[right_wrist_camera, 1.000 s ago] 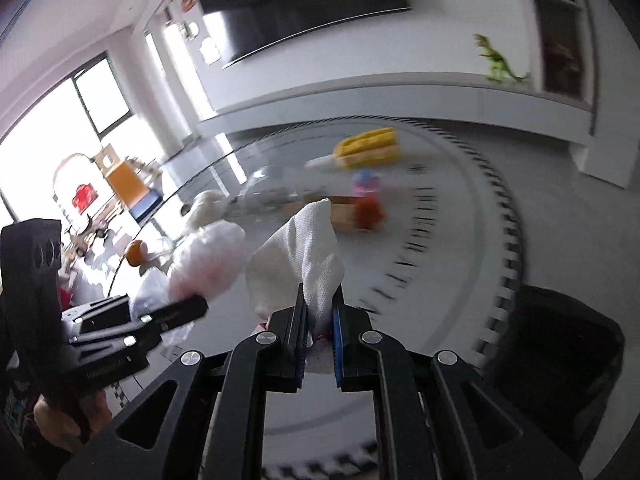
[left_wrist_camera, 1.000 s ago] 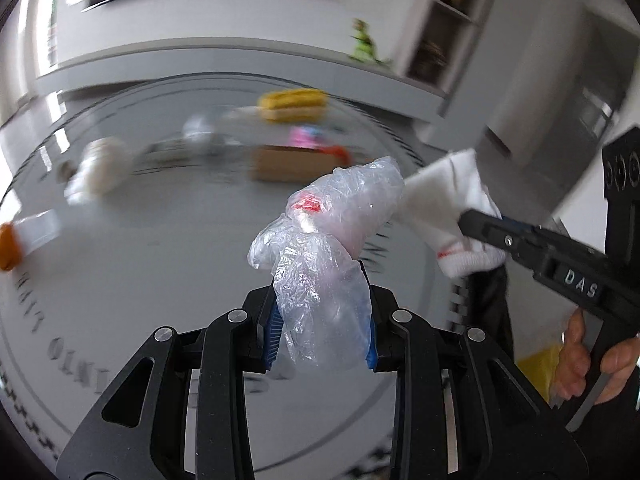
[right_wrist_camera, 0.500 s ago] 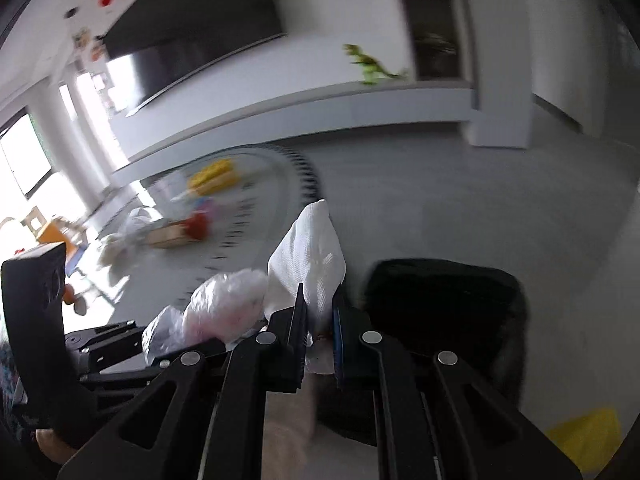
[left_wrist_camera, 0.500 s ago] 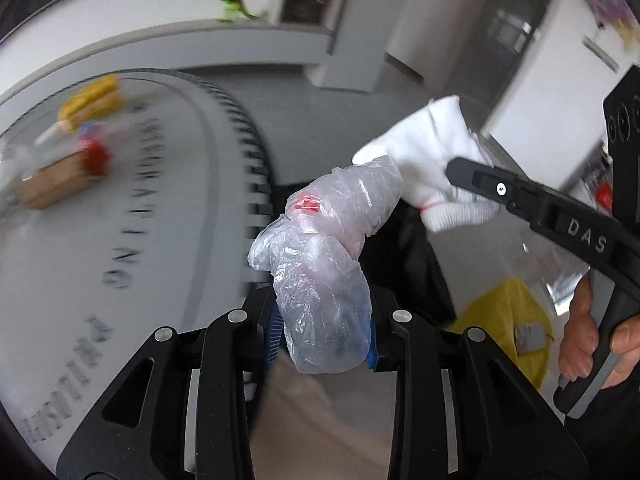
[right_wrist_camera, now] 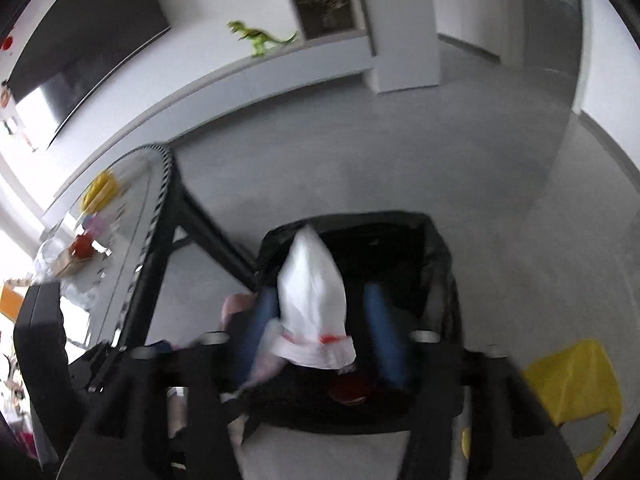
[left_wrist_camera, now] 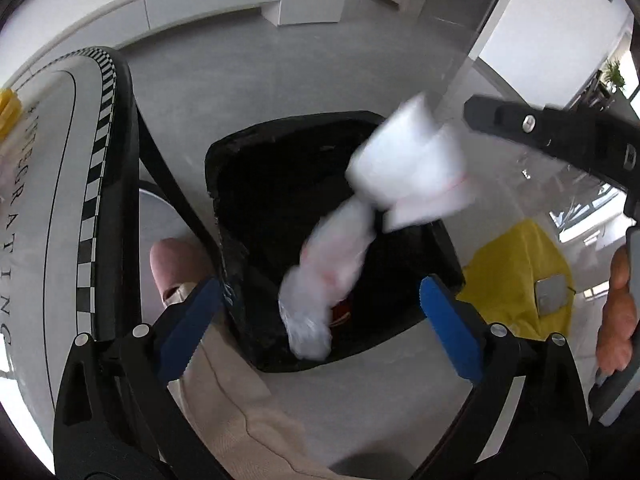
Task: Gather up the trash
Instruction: 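Carry the bag and tissue to the bin and release both, then grasp the orange with the left tool while the right tool grasps the plastic cup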
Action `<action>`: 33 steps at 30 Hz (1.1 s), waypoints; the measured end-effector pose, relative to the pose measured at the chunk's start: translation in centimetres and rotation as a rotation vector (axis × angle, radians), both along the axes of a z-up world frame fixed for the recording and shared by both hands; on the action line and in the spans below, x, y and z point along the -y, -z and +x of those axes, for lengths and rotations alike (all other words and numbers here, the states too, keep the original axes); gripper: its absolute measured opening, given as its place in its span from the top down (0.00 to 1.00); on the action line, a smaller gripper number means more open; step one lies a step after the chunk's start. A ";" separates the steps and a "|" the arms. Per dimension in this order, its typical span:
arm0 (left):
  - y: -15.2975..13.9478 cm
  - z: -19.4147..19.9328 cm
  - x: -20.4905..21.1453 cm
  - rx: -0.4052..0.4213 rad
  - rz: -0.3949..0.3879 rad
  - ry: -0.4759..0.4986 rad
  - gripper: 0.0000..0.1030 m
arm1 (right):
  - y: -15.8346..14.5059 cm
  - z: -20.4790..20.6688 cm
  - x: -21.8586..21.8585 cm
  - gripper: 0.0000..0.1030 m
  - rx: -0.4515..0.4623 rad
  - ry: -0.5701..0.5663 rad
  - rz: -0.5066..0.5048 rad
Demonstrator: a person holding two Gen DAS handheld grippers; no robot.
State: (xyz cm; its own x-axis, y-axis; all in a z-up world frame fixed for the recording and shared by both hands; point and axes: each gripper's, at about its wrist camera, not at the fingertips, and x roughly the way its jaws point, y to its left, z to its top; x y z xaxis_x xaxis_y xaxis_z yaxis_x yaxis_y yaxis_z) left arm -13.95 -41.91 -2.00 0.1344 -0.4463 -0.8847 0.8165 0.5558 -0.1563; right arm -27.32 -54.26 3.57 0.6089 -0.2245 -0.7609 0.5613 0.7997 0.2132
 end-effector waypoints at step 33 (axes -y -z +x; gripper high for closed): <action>-6.6 3.5 -20.4 0.096 -0.140 -0.364 0.06 | -5.3 7.3 -18.6 0.40 0.081 -0.449 -0.009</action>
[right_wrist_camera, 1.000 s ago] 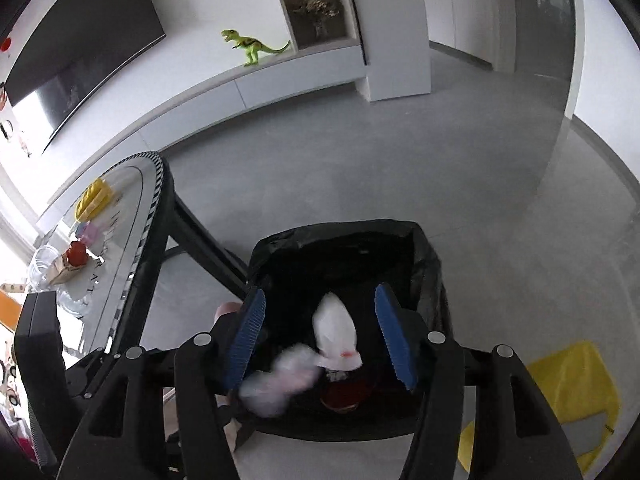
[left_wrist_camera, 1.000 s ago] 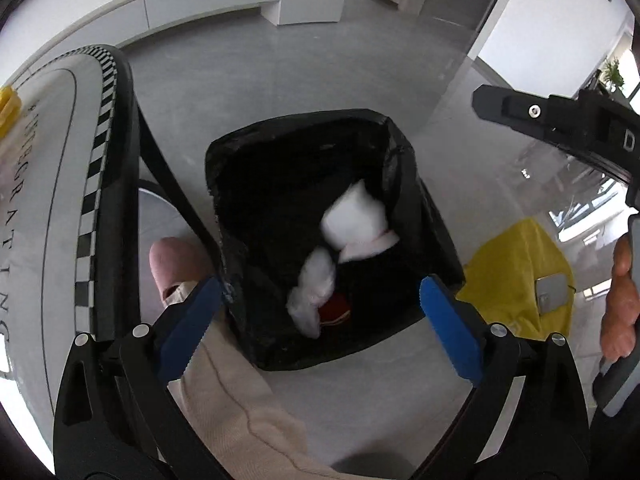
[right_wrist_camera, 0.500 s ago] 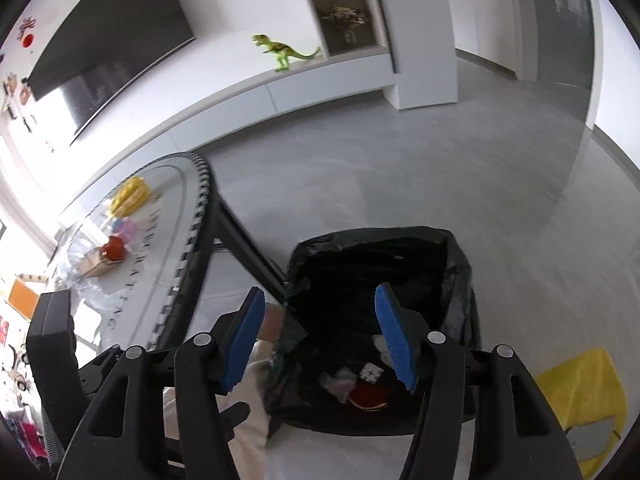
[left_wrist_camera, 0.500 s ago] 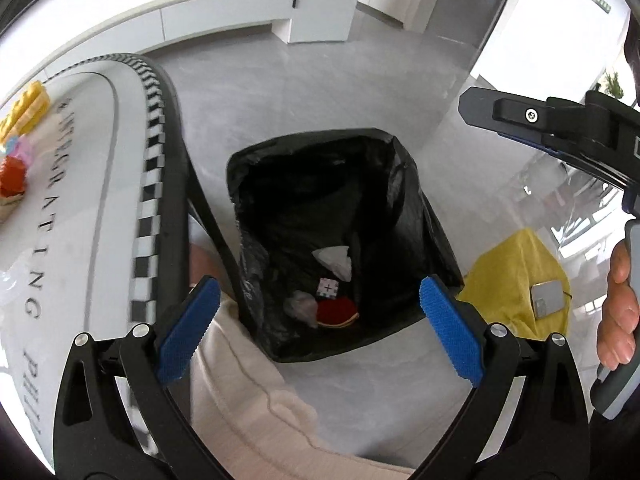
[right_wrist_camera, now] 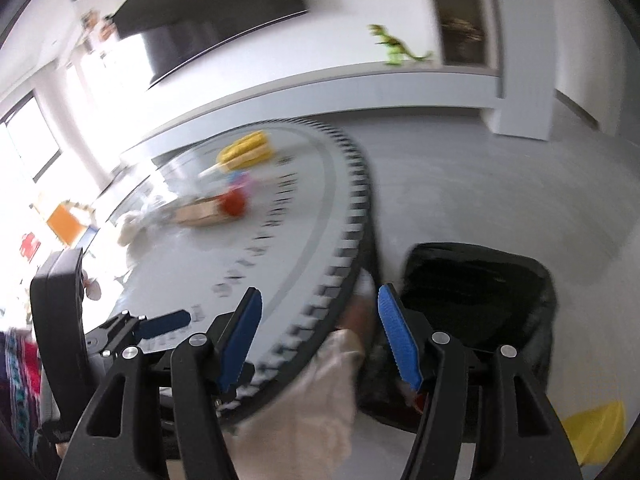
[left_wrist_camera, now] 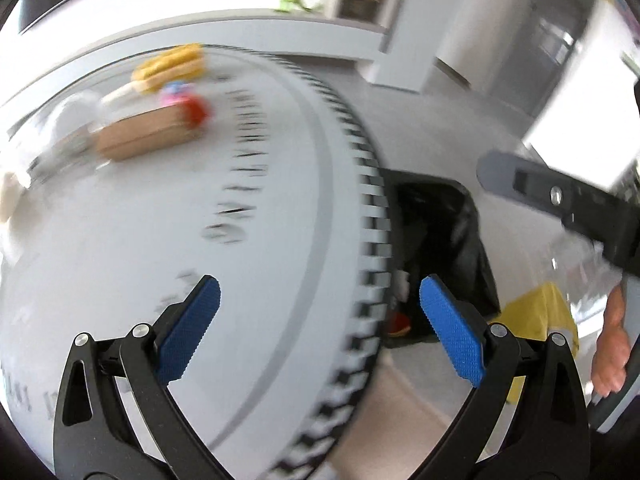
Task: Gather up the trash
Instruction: 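Grasp the orange with the left tool while the right tool grasps the plastic cup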
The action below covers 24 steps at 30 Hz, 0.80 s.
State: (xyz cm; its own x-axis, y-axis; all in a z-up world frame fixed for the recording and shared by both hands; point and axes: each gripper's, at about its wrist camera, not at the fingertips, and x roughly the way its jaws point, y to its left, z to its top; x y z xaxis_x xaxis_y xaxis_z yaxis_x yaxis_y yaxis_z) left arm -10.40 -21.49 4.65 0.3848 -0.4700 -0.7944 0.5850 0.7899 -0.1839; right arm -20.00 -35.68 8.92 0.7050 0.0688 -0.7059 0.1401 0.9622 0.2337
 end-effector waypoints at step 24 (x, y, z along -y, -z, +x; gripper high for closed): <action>0.0 4.3 -28.9 0.025 -0.004 -0.614 0.06 | 0.7 13.1 -28.1 0.40 -0.007 -0.620 -0.027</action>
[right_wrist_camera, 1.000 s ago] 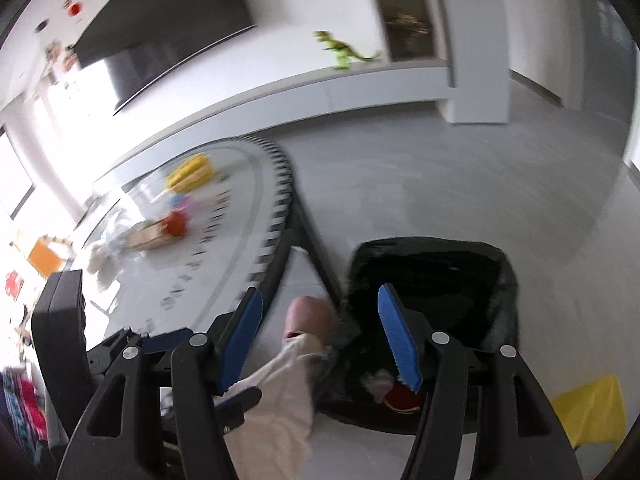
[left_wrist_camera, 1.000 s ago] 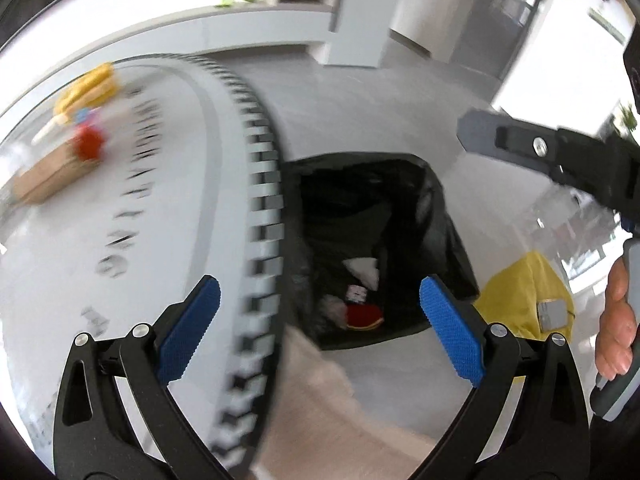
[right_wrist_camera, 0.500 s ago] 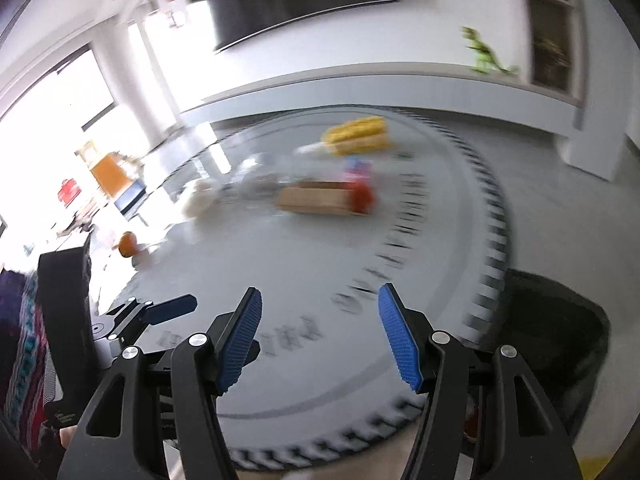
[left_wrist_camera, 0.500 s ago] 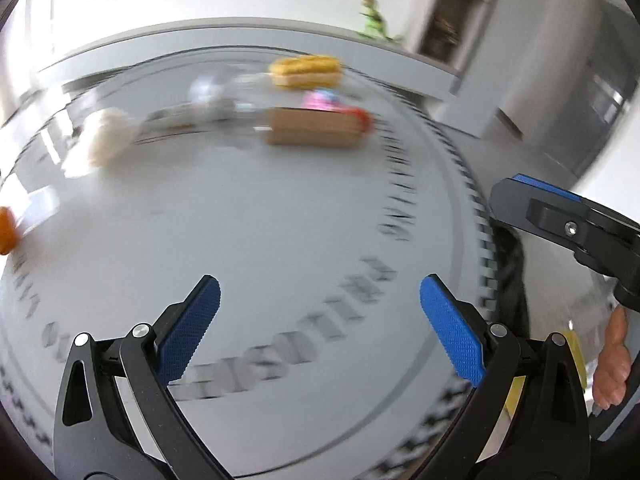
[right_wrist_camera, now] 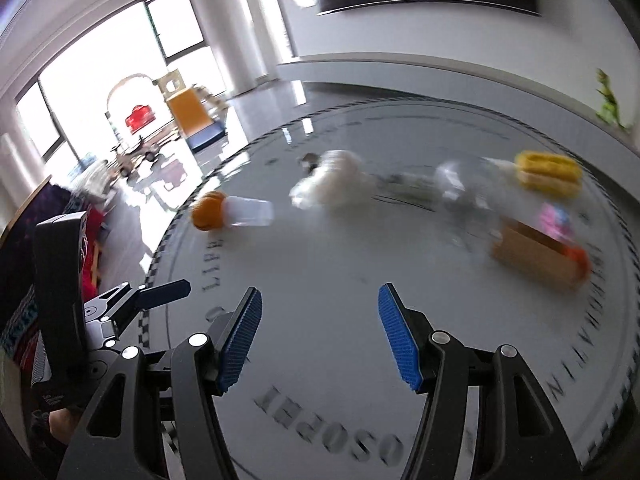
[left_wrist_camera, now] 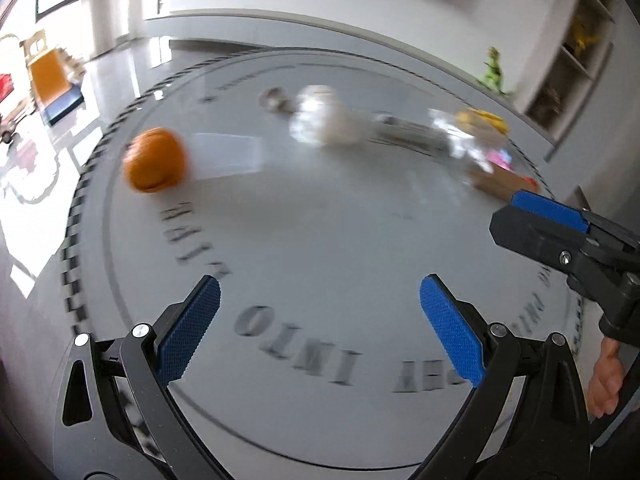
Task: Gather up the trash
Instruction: 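Grasp the orange with the left tool while the right tool grasps the plastic cup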
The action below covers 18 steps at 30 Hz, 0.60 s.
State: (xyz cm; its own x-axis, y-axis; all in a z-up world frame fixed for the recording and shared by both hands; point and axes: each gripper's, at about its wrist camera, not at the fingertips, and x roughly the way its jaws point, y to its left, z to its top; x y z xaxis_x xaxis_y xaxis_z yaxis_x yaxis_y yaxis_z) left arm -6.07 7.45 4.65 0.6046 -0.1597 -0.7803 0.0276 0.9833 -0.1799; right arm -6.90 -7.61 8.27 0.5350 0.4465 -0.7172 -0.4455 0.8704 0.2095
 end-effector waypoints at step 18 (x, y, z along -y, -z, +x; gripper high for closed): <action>1.4 1.7 -10.5 -0.047 0.023 -0.223 0.06 | 4.3 9.6 -13.9 0.30 0.022 -0.415 -0.160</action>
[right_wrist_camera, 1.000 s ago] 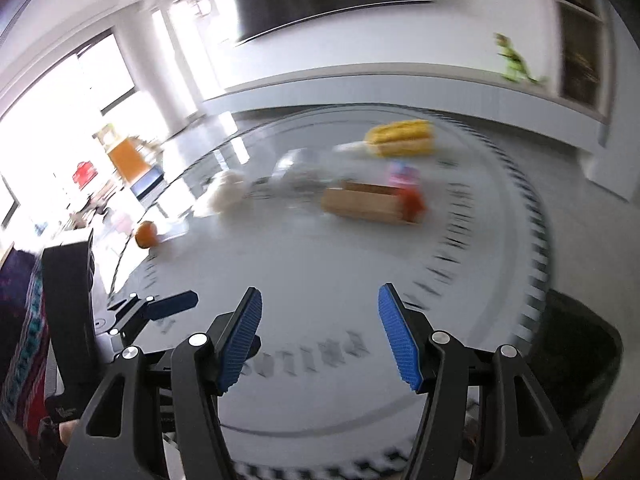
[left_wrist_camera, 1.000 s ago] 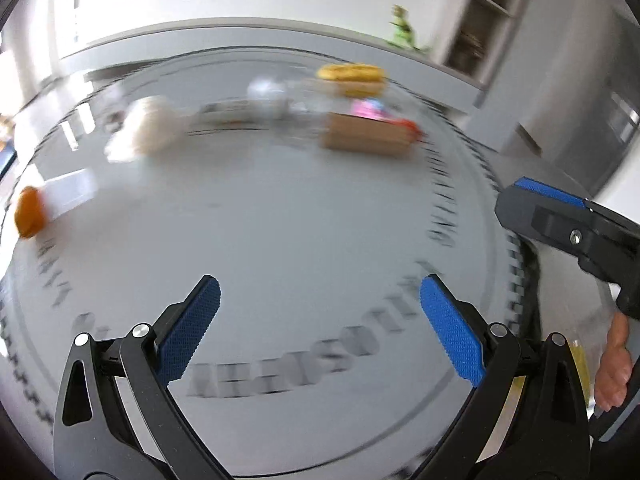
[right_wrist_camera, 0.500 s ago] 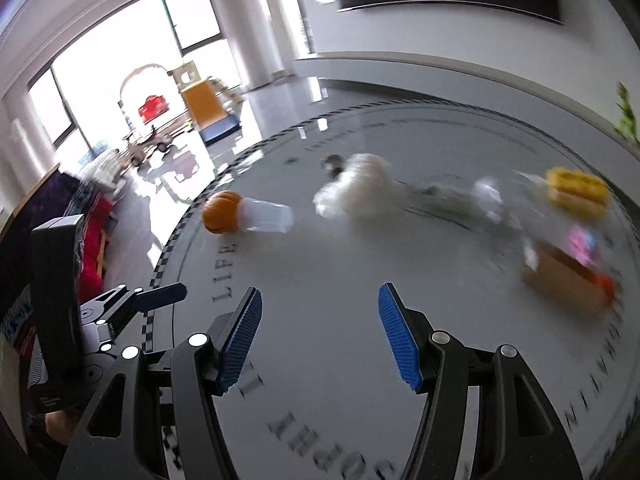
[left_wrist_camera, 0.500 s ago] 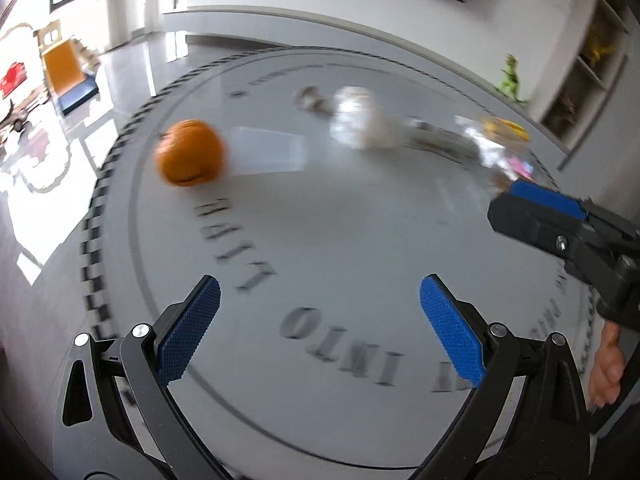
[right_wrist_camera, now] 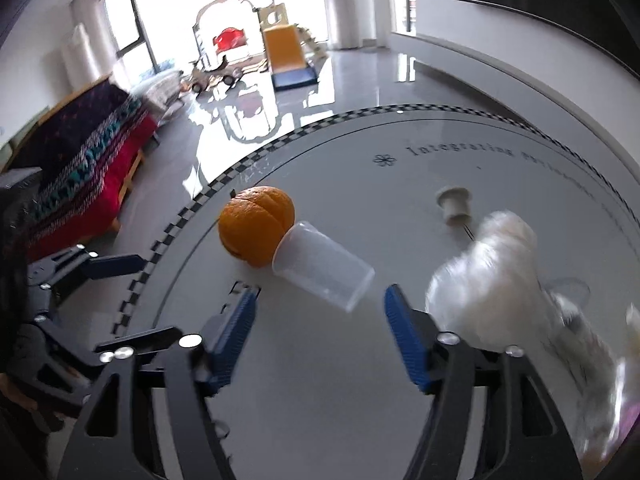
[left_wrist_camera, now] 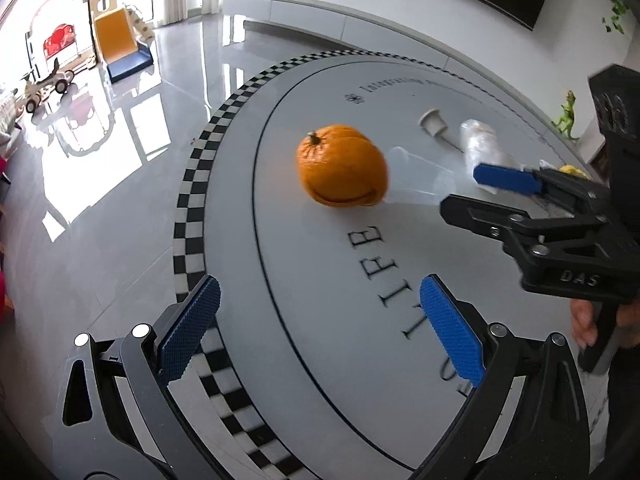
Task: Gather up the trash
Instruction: 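Grasp the orange with the left tool while the right tool grasps the plastic cup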
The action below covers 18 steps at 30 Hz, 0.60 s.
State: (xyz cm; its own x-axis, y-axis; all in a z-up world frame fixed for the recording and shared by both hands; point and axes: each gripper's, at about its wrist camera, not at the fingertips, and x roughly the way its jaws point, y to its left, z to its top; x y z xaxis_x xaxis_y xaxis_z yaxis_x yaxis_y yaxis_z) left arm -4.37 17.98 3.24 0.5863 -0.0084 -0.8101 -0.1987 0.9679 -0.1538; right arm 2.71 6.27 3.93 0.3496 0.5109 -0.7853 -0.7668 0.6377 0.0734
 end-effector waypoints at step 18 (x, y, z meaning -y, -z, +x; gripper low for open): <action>0.2 3.1 -1.8 0.016 -0.015 -0.020 0.06 | 0.5 2.2 0.3 0.35 0.001 0.082 0.012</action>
